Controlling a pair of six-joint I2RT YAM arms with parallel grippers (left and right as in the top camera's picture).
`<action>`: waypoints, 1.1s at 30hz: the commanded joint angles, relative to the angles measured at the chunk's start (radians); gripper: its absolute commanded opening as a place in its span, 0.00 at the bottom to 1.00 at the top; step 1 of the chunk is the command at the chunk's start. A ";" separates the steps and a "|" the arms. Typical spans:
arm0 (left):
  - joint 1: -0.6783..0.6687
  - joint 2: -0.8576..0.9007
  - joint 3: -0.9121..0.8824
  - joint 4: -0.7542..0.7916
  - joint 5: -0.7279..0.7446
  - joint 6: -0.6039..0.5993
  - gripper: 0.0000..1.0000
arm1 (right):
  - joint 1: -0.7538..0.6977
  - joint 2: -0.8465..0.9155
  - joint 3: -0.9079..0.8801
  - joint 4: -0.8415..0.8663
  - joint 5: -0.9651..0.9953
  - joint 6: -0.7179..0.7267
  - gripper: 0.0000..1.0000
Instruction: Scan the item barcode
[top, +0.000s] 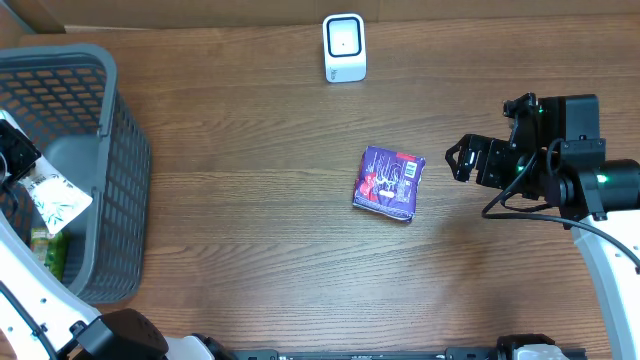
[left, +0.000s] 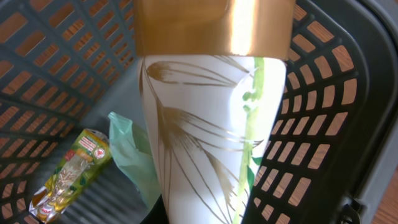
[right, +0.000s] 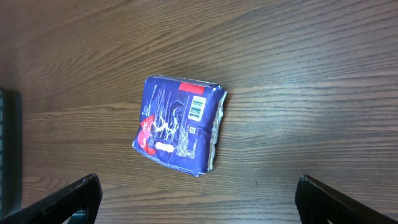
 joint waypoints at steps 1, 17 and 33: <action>-0.007 -0.019 0.013 0.012 0.000 -0.021 0.04 | 0.004 -0.002 -0.006 -0.001 -0.007 0.004 1.00; -0.006 -0.019 0.013 0.014 -0.007 -0.021 0.19 | 0.004 -0.002 -0.006 -0.016 -0.004 0.004 1.00; -0.007 0.232 -0.048 -0.017 0.001 0.109 0.44 | 0.004 -0.002 -0.006 -0.014 -0.003 0.000 1.00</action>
